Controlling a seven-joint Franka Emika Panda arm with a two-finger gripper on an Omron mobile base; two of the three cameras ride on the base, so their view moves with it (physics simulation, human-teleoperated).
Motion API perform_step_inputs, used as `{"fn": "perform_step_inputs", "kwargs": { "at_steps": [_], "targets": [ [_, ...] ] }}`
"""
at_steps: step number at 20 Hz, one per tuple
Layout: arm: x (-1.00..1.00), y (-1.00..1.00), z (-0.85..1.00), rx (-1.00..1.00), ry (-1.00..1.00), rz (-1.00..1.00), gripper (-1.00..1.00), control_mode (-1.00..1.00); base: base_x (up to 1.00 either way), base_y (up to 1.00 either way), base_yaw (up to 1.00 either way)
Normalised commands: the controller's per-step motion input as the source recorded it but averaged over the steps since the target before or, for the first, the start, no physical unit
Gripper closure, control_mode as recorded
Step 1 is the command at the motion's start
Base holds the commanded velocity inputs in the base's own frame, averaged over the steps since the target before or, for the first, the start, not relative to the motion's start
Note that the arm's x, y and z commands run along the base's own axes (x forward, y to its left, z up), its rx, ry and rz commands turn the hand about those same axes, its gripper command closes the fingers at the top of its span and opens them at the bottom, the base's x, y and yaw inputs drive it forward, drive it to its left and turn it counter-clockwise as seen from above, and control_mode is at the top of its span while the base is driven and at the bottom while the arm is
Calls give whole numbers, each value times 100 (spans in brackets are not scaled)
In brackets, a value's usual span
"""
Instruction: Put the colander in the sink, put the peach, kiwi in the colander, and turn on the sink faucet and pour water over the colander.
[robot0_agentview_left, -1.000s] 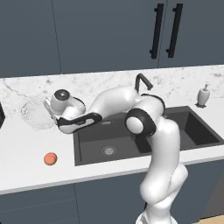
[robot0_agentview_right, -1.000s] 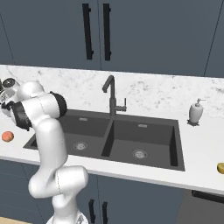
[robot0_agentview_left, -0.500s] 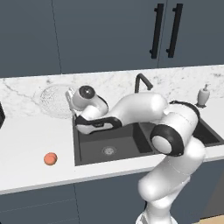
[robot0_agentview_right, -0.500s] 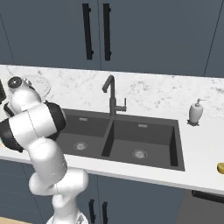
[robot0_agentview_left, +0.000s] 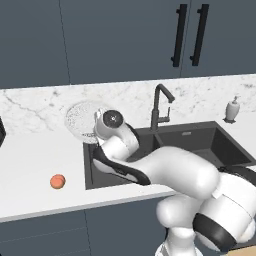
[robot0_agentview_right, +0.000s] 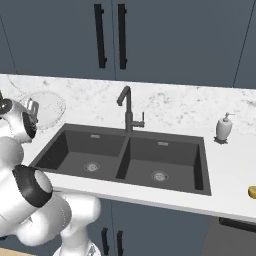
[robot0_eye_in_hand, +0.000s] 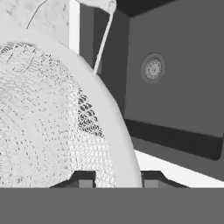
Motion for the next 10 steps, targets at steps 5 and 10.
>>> {"fn": "perform_step_inputs", "kwargs": {
  "at_steps": [5,10],
  "targets": [
    [-50,-49,21,2,29,-42,100,-100,0,0,0],
    [-1,-60,1,2,35,-43,100,-100,0,0,0]
  ]
}}
